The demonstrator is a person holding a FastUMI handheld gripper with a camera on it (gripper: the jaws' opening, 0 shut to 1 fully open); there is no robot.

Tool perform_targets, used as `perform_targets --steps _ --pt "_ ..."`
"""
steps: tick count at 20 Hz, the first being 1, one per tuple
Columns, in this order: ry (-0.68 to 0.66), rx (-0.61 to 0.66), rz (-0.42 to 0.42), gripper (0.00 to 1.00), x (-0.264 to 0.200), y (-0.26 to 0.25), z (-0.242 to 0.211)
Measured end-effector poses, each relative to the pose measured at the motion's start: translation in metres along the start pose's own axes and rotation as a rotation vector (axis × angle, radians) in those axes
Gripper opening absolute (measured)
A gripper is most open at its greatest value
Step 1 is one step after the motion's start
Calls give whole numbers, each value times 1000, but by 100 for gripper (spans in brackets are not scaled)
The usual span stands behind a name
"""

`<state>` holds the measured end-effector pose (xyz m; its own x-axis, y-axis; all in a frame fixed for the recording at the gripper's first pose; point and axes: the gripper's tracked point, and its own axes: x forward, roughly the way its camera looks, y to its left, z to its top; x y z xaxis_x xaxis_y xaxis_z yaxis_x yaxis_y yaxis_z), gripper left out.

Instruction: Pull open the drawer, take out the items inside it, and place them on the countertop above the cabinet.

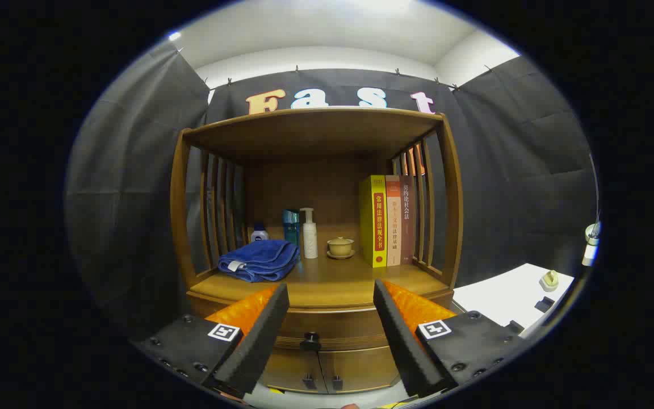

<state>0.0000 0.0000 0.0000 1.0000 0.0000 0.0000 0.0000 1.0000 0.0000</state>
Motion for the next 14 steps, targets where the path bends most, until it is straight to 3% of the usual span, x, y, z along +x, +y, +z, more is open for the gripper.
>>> perform_targets --steps 14 --pt "9 3 -8 98 1 -2 -3"
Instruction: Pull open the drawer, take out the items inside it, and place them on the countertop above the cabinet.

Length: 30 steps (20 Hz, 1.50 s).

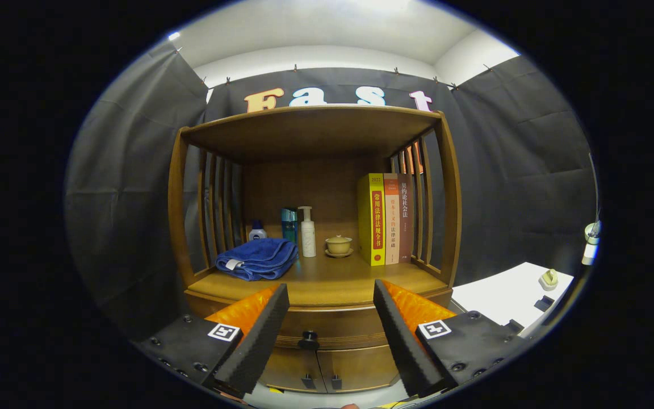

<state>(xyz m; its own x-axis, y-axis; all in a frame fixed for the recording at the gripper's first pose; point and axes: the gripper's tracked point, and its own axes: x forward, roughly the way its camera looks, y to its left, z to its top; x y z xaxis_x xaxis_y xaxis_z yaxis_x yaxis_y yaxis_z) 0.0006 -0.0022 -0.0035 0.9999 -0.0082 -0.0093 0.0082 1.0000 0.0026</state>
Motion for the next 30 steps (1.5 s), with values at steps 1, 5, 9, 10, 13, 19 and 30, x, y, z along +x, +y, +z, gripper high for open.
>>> perform_targets --steps 1,5,9,10,13,19,30 --pt "3 0 0 98 0 0 -1" --pt "18 -4 3 98 4 0 -11" --pt "57 -11 8 98 11 5 -30" --pt "69 -14 9 98 14 5 -37" --pt "123 -6 18 98 24 11 -68" --pt "229 13 34 99 52 27 -124" --pt "350 -11 36 99 96 39 -190"
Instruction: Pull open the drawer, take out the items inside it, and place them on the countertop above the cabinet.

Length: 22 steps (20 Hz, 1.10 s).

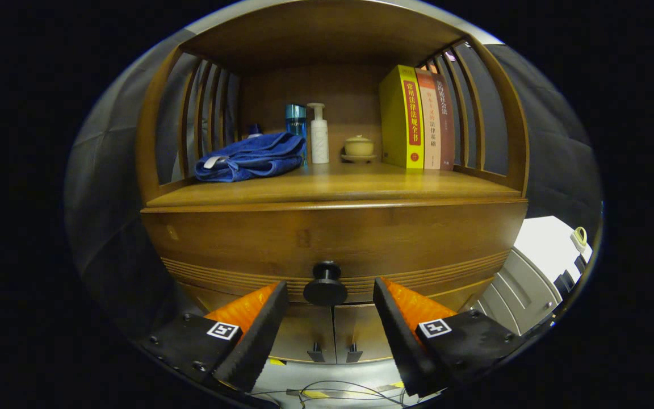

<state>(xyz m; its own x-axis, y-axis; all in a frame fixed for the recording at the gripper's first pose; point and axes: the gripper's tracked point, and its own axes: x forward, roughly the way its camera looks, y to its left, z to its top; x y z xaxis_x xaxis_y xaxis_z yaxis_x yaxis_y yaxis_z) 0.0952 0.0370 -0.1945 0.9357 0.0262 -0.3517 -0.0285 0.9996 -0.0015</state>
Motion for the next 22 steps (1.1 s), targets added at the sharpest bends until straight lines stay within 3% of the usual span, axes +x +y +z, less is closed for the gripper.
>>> perform_targets --steps 4,11,14,22 --pt "13 -30 -16 97 16 2 -7" --pt "8 -29 -21 79 23 7 -7" --pt "2 -13 -38 60 23 1 -7" --pt "8 22 -24 50 22 5 -8"
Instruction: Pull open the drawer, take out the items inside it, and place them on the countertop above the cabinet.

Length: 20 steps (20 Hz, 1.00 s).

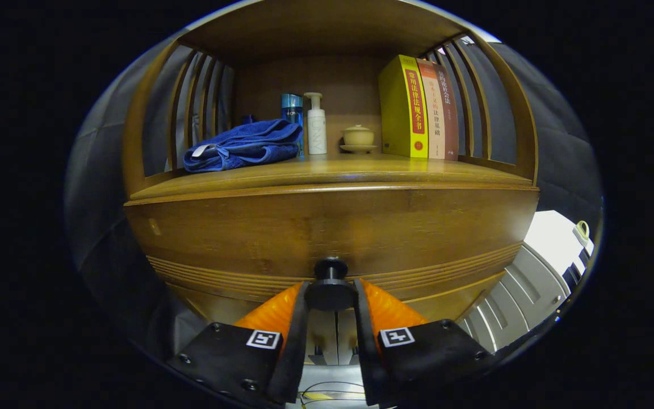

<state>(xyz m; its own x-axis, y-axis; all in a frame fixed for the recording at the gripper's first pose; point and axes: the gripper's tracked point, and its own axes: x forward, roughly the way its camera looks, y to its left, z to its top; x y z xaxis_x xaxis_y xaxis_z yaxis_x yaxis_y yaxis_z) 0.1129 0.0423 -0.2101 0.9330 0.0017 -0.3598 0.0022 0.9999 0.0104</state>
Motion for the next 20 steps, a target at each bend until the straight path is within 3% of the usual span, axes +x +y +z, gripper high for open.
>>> perform_targets --steps 4,20 --pt "-1 -1 9 43 -6 0 -2" --pt "28 -10 8 43 -97 -1 -39"
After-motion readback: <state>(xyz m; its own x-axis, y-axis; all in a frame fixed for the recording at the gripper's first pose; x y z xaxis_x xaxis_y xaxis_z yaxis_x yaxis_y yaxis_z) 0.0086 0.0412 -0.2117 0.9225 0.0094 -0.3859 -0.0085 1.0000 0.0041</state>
